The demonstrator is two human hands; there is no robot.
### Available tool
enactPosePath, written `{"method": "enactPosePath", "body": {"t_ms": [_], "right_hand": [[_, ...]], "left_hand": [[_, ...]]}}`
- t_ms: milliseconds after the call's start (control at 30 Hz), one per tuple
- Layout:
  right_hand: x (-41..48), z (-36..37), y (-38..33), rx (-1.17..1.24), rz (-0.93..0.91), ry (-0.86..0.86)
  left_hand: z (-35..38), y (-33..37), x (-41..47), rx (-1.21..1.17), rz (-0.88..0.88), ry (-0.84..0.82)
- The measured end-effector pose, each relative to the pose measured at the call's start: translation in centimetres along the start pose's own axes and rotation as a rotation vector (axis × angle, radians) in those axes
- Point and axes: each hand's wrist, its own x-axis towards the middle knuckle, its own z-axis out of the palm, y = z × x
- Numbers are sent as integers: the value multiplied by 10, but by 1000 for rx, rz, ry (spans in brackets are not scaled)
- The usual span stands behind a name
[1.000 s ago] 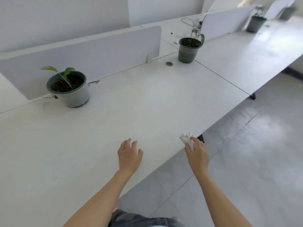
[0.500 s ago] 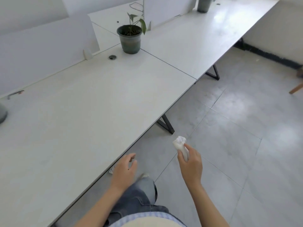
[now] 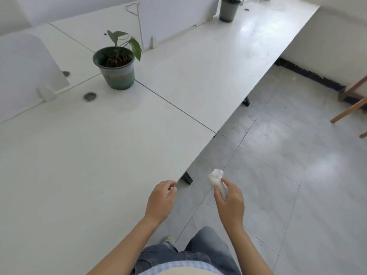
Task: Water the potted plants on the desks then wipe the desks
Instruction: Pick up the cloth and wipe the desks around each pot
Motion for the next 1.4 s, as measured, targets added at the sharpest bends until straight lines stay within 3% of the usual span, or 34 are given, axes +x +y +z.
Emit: {"method": "enactPosePath", "body": {"t_ms": [167,300,567,900,1167,1400], "right_hand": [[79,16,-1,9,-55,-111],[170,31,-15,4,-247,-214],[316,31,-51,-34,-460,-565],[391,96,-136,-2,-626,-582],[426,184,-225,-25,-775,-544],[447,271,-236,-600,-657,-755]], "left_hand": [[10,13,61,3,-101,112],[28,32,116,-4,-180,262],[65,87,175,-119,-416,559],[28,64,197,58,-687,828],[-40,24,249,263,-868,759],[-34,3,256,338,-999,519]]}}
